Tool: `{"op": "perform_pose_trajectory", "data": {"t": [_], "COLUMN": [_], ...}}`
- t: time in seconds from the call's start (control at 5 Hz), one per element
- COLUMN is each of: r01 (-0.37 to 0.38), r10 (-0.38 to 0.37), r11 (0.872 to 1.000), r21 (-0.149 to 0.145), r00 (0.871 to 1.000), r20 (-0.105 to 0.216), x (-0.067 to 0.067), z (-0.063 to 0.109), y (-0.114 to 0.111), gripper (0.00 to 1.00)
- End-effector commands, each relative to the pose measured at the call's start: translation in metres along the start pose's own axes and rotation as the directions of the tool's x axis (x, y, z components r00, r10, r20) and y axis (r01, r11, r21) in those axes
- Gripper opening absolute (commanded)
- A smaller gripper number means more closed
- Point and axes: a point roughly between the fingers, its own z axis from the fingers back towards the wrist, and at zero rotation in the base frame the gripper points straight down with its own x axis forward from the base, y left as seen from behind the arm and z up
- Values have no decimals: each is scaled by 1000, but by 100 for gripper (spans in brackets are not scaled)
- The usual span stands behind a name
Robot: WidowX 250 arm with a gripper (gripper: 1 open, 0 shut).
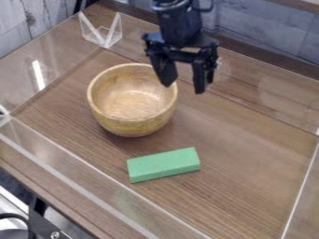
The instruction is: Move green stick from inside the wooden bowl to the table next to it
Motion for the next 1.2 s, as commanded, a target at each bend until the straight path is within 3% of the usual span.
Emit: {"op": "perform_pose_trajectory", "data": {"t": [0.0,0.6,0.8,1.0], "r01": [83,269,295,299], "r10": [-83,-269,-295,-299], "r11": [997,963,956,954], "r21": [4,-13,-6,3], "r00": [995,963,955,954], "r20": [50,-15,-25,-28], "x": [4,-36,-44,-53], "z": [27,15,14,1], "y": [-10,-32,-38,-27], "gripper": [100,100,100,100]}}
